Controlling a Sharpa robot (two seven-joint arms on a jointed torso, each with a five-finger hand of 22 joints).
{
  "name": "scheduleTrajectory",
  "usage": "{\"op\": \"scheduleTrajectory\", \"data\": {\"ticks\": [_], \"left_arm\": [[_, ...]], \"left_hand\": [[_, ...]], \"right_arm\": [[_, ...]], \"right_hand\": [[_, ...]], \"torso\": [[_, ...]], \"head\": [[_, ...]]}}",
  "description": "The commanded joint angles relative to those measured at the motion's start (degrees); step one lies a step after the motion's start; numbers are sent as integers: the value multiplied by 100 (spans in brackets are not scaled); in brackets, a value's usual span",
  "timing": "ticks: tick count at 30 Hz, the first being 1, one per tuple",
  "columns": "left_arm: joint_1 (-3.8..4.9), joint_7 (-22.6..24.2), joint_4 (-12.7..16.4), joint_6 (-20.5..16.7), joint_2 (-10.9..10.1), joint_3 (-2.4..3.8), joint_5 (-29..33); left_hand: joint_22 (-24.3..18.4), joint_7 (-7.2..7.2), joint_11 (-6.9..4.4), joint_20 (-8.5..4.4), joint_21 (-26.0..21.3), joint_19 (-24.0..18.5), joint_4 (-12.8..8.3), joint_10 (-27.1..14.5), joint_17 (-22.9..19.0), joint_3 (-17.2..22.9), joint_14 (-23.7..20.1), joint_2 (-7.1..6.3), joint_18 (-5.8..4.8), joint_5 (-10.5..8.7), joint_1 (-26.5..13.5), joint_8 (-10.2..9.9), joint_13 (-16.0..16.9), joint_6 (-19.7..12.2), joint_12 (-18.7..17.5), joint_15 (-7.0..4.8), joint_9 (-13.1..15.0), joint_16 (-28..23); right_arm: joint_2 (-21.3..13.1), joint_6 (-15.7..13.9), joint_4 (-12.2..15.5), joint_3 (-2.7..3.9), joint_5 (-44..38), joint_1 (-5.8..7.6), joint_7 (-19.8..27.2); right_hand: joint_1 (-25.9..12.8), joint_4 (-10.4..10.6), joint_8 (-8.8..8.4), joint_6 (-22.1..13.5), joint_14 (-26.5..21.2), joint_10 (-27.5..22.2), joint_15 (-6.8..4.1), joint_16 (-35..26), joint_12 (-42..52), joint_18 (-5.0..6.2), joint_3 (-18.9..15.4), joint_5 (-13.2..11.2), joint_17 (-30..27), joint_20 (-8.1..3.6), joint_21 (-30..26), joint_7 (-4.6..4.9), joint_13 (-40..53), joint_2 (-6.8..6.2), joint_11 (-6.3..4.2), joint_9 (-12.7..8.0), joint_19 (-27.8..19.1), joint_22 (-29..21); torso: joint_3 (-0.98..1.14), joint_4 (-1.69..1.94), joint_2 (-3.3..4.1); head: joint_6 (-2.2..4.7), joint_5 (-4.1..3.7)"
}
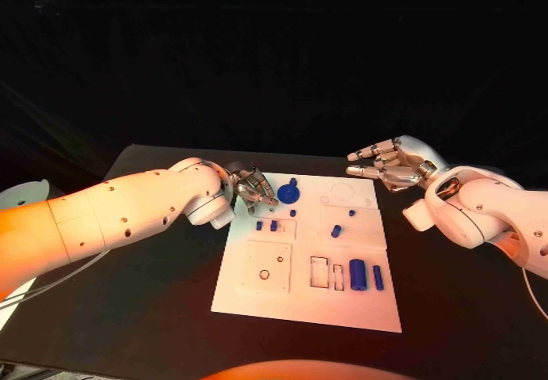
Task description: Assemble the parts on the task board
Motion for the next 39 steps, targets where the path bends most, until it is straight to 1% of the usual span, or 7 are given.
{"op": "scheduleTrajectory", "data": {"ticks": [1, 5, 9, 14, 19, 27, 39], "left_arm": [[-4, 1229, -72, -285, 148, -30, -1075], [-21, 1454, -251, -222, 400, -89, -1983], [-42, 1441, -429, -126, 584, -120, -2572], [-76, 1355, -634, 12, 780, -136, -3022], [-100, 1267, -762, 193, 919, -142, -3218], [-110, 1135, -830, 490, 1006, -145, -3306], [-126, 1061, -919, 610, 1079, -146, -3338]], "left_hand": [[-150, -16, -48, -13, -156, 96, -92, 225, -353, 368, -56, -89, 128, -518, 353, -294, -613, 222, -485, 20, -411, -302], [-262, -116, -24, -25, -220, 382, -152, 497, -363, 674, 304, -379, 126, -691, 399, -668, -1423, 590, -1079, -2, -950, -153], [-212, -104, -19, -22, -45, 837, -101, 613, 882, 679, 1148, -477, 106, -707, 201, -823, -1764, 789, -1294, -20, -1188, 1144], [787, -116, -36, -51, 1179, 1425, -137, 760, 1838, 602, 1596, -507, -87, -712, 88, -1016, -2123, 1013, -1453, -36, -1481, 2124], [1500, -139, -56, -81, 2022, 1710, -165, 903, 2349, 572, 1811, -473, -220, -712, 41, -1094, -2318, 1207, -1507, -63, -1640, 2604], [1950, -154, -81, -113, 2552, 1876, -169, 1091, 2373, 569, 1886, -455, -304, -714, -12, -1134, -2455, 1395, -1558, -96, -1749, 2686], [2120, -169, -105, -138, 2747, 1940, -187, 1240, 2236, 649, 1889, -392, -333, -701, 17, -1163, -2543, 1523, -1625, -123, -1818, 2631]], "right_arm": [[7, 79, 2, 0, -4, -4, 44], [14, 85, -2, 0, -5, -6, 47], [17, 87, -2, 0, -5, -6, 49], [23, 90, -4, 0, -5, -7, 50], [32, 94, -5, 0, -5, -7, 51], [40, 101, -8, 0, -6, -9, 51], [50, 109, -6, 0, -6, -9, 52]], "right_hand": [[-11, 6, 21, 27, 450, -23, -36, -18, -15, 44, -29, 21, 920, 2, -34, -14, -4, 51, 0, 9, -45, -9], [-11, 6, 21, 27, 450, -23, -36, -18, -15, 44, -29, 21, 920, 2, -34, -14, -4, 51, 0, 9, -45, -9], [-11, 6, 21, 27, 450, -23, -36, -18, -15, 44, -29, 21, 920, 2, -34, -14, -4, 51, 0, 9, -45, -9], [-7, 4, 21, 27, 451, -20, -36, -17, -10, 43, -34, 27, 922, 1, -35, -14, -2, 56, 0, 9, -44, -9], [-7, 4, 21, 27, 451, -20, -36, -17, -10, 43, -34, 27, 922, 1, -35, -14, -2, 56, 0, 9, -44, -9], [-7, 4, 21, 27, 451, -20, -36, -17, -10, 43, -34, 27, 922, 1, -35, -14, -2, 56, 0, 9, -44, -9], [-7, 4, 21, 27, 451, -20, -36, -17, -10, 43, -34, 27, 922, 1, -35, -14, -2, 56, 0, 9, -44, -9]], "torso": [[-6, -13, 12], [-7, -27, 20], [-2, -18, 17], [-5, -17, 17], [-5, -16, 17], [-3, -5, 11], [-3, -11, 14]], "head": [[26, -24], [44, -35], [50, -57], [60, -73], [55, -78], [24, -94], [10, -96]]}}
